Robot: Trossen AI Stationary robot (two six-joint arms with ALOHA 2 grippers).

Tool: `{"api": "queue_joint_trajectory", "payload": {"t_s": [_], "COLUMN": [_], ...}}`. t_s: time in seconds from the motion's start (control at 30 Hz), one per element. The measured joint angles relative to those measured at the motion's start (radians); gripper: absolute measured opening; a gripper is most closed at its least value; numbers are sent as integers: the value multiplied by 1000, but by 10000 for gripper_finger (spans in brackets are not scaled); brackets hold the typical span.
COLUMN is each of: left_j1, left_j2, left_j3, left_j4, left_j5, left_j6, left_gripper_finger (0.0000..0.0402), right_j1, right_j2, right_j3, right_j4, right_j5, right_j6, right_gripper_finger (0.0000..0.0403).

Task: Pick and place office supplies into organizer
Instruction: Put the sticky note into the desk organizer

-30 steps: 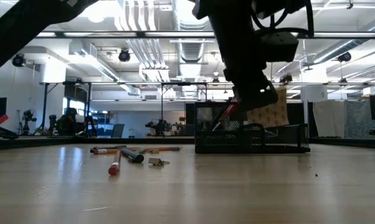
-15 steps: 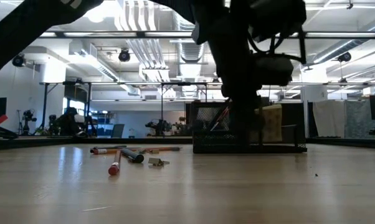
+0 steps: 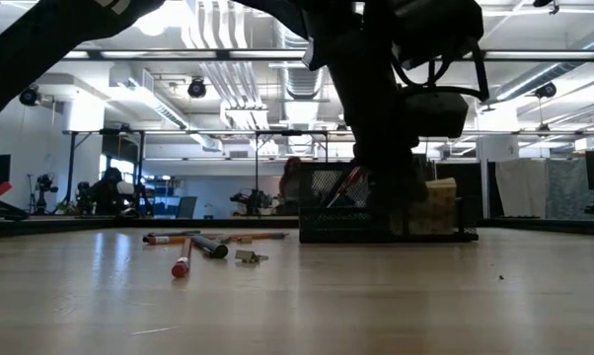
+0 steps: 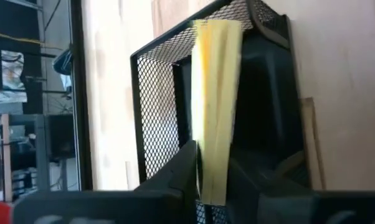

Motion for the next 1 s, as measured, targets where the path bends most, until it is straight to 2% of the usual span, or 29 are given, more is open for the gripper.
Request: {"api": "queue_joint_trajectory", "payload": {"t_s": [0.17,0.27,0.37,0.6,0.73,1.0], "left_j1": [-4,-9,-13,-13,-13,-15], "left_j2": [-5,-19,-34,-40,-60,-118], "left_j3": [13,25,29,29,28,27], "left_j4": [-48,-88,-101,-121,-142,-134], "left_j5": [60,188,279,305,361,596], "left_j6": [-22,-37,-109,-154,-154,-214], "left_gripper_finger": [105,119,123,123,123,123], "right_j1": [0,0,0,0,0,0], "right_j2": [0,0,0,0,0,0], "right_j3": [0,-1,-1,-2,-2,-4], "right_j4": [0,-1,-1,-2,-3,-5], "right_j5": [0,0,0,0,0,4], "right_j6": [-1,0,-1,-2,-4,-4], "right_gripper_finger": [59,59,59,59,59,59]}}
